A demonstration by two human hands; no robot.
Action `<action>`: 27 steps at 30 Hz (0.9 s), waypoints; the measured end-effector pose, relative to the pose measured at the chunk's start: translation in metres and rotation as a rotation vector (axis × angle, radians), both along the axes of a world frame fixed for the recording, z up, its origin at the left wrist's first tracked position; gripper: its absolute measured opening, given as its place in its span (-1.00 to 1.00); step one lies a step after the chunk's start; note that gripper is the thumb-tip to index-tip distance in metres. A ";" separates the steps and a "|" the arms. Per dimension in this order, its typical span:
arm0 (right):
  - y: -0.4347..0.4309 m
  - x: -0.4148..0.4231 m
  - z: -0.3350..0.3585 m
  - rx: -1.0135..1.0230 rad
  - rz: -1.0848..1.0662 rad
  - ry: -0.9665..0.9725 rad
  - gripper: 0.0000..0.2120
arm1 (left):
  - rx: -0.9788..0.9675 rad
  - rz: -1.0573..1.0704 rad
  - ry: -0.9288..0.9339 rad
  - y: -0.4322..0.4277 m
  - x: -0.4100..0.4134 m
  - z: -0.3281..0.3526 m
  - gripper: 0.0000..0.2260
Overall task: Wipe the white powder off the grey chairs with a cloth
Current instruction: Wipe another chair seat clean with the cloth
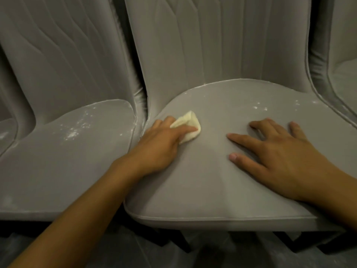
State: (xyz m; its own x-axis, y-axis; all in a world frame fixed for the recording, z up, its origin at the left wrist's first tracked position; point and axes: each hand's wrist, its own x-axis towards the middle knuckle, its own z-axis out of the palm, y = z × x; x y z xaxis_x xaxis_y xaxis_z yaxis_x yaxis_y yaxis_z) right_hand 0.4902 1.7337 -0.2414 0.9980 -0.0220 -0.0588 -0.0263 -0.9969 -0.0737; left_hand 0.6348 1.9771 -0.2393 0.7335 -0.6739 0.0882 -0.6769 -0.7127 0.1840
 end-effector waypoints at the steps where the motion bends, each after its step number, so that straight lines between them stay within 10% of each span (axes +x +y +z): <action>1: 0.000 0.000 0.001 0.002 -0.002 0.002 -0.25 | 0.031 0.063 -0.036 -0.006 0.018 -0.003 -0.56; 6: 0.002 -0.002 0.002 -0.005 -0.020 0.014 -0.25 | -0.059 0.392 0.031 -0.041 0.078 -0.010 -0.57; 13: 0.001 0.000 0.001 0.018 -0.019 0.021 -0.27 | -0.057 -0.012 0.084 -0.065 0.041 -0.013 -0.61; 20: 0.004 0.001 0.002 0.022 -0.032 0.018 -0.26 | 0.023 0.443 -0.007 -0.070 0.112 -0.011 -0.62; 27: 0.005 0.005 0.002 0.037 -0.029 0.013 -0.29 | -0.025 0.343 0.105 -0.094 0.130 -0.005 -0.60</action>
